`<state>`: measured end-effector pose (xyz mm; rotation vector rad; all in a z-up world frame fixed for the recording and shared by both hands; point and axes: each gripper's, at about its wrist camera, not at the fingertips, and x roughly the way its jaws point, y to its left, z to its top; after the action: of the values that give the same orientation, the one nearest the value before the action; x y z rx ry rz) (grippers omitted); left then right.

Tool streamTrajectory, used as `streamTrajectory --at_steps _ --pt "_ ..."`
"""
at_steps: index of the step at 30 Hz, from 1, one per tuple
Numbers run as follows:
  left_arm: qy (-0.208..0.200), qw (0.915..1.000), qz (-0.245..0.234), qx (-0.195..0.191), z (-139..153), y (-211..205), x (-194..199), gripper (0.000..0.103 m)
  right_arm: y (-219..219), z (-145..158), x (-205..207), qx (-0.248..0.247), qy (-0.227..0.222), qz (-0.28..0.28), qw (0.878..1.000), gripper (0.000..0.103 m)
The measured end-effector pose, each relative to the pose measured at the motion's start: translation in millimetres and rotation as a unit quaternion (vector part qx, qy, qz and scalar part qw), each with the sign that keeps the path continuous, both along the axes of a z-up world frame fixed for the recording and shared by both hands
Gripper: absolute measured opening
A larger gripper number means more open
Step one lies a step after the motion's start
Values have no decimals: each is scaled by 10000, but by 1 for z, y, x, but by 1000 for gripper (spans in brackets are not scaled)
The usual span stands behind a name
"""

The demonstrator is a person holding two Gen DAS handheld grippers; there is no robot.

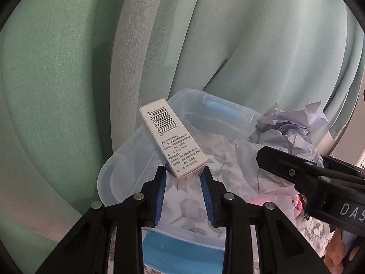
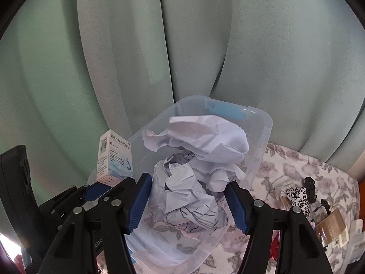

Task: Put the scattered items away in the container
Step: 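Carry the medicine box and paper into the clear box and release both, then withdraw both tools from the box back toward the remaining items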

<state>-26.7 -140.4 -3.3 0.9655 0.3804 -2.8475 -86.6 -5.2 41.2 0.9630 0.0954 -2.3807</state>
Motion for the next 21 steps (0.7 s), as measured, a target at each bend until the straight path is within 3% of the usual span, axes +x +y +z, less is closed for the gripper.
streamTrajectory --at_steps 7,10,13,21 --pt "-97 9999 25 63 0 -1 0 33 -3 -3 -7 32 26 -27 10000 74" --pt "-150 9998 -11 137 1 -1 1 48 -1 -4 -9 16 39 -68 10000 82" --pt "-176 9996 -49 205 2 14 2 51 3 -2 -9 -69 10 -110 9999 90" --pt "-235 9995 -145 135 23 28 8 53 17 2 -3 -138 -52 -290 9995 90"
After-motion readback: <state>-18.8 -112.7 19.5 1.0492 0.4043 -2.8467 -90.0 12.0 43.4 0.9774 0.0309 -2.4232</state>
